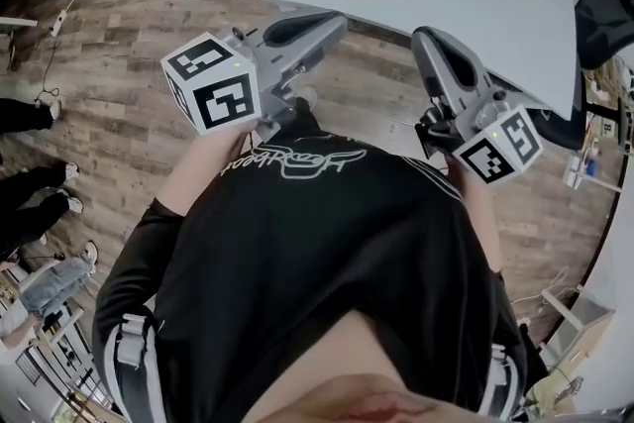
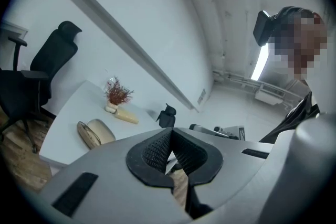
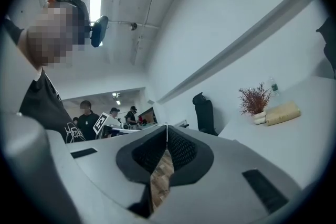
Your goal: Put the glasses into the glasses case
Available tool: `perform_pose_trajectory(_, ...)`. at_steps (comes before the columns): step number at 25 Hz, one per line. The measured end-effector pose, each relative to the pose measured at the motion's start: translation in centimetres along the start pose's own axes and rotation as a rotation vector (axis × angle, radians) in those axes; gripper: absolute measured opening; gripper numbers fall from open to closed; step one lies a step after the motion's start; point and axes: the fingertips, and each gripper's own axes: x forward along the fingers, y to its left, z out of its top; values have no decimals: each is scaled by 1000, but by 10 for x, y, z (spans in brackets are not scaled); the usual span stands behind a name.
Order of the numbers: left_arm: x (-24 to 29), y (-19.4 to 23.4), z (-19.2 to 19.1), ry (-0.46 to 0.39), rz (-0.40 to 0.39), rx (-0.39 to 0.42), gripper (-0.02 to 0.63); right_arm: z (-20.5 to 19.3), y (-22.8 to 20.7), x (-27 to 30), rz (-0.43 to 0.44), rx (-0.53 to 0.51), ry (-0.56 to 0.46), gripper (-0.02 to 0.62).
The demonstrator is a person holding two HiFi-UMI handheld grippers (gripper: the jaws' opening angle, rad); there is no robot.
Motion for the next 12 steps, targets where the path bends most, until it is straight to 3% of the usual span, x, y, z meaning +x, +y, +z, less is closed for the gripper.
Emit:
perform_pose_trajectory(5,5,-57,-32,-12,8,40,6,-23,23,-60,4,-44,79,14)
perform_pose_trajectory(12,-15,-112,-69,-2,20,55,6,-40,63,-108,49,-2,77,14)
